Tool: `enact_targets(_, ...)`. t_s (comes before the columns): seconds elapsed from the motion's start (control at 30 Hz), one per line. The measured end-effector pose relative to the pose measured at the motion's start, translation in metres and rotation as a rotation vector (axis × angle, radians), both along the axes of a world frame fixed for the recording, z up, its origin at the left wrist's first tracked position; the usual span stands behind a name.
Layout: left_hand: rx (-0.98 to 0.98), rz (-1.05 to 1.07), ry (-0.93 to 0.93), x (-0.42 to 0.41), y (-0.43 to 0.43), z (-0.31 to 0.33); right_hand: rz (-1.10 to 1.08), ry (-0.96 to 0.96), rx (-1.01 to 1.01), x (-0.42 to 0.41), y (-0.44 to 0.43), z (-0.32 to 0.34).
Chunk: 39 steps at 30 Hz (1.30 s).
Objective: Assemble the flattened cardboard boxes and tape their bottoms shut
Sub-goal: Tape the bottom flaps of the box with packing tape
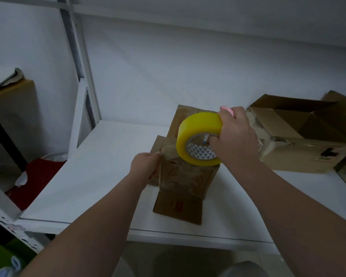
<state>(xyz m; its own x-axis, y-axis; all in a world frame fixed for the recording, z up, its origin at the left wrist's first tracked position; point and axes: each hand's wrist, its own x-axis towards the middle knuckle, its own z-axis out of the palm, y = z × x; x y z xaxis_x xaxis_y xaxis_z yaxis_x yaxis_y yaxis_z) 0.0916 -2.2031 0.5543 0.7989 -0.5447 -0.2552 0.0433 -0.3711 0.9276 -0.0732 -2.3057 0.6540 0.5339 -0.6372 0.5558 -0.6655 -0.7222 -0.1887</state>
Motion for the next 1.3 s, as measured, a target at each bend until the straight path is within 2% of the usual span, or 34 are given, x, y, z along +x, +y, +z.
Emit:
enact_targets(0.13, 0.154, -0.091, -0.043, -0.002, 0.001, -0.003, -0.011, -0.005, 0.006, 0.0, -0.003, 0.0)
enact_targets(0.23, 0.241, -0.058, -0.232, -0.001, 0.005, -0.006, -0.001, -0.001, -0.002, 0.0, -0.004, -0.001)
enact_targets(0.27, 0.174, 0.012, -0.283, -0.003, 0.007, -0.002, -0.001, 0.003, -0.002, 0.0, -0.003, -0.001)
enact_targets(0.33, -0.09, 0.11, -0.256, -0.012, 0.012, 0.01, -0.003, 0.003, 0.0, 0.001, -0.003, -0.002)
enact_targets(0.4, -0.323, 0.07, -0.115, -0.025, 0.016, 0.024, -0.004, -0.008, -0.003, 0.002, -0.004, -0.002)
enact_targets(0.47, -0.376, -0.06, -0.035, -0.037, 0.018, 0.027, -0.009, -0.013, -0.003, 0.002, -0.005, -0.001)
enact_targets(0.67, -0.094, -0.262, 0.007, -0.033, 0.019, 0.026, -0.015, -0.001, 0.01, 0.002, -0.005, -0.001)
enact_targets(0.73, -0.063, -0.304, -0.131, -0.031, 0.019, 0.032, -0.018, 0.001, 0.009, 0.002, -0.004, -0.001)
enact_targets(0.83, -0.004, -0.374, -0.468, -0.033, 0.013, 0.047, -0.016, -0.017, 0.017, 0.002, -0.003, -0.003)
enact_targets(0.9, 0.047, -0.455, -0.54, -0.034, 0.007, 0.053, 0.019, -0.104, 0.09, 0.001, -0.007, -0.007)
enact_targets(1.03, 0.155, -0.515, -0.624, -0.032, -0.001, 0.055, 0.051, -0.379, 0.404, -0.002, -0.012, -0.02)
enact_targets(1.13, 0.234, -0.559, -0.724, -0.033, -0.002, 0.056, 0.09, -0.341, 0.388, -0.006, -0.012, -0.022)
enact_targets(1.23, 0.313, -0.602, -0.772, -0.036, -0.002, 0.06, 0.131, -0.228, 0.246, -0.014, -0.017, -0.003)
enact_targets(1.3, 0.36, -0.616, -0.795, -0.037, -0.002, 0.062, 0.081, -0.109, 0.172, -0.029, -0.027, 0.011)
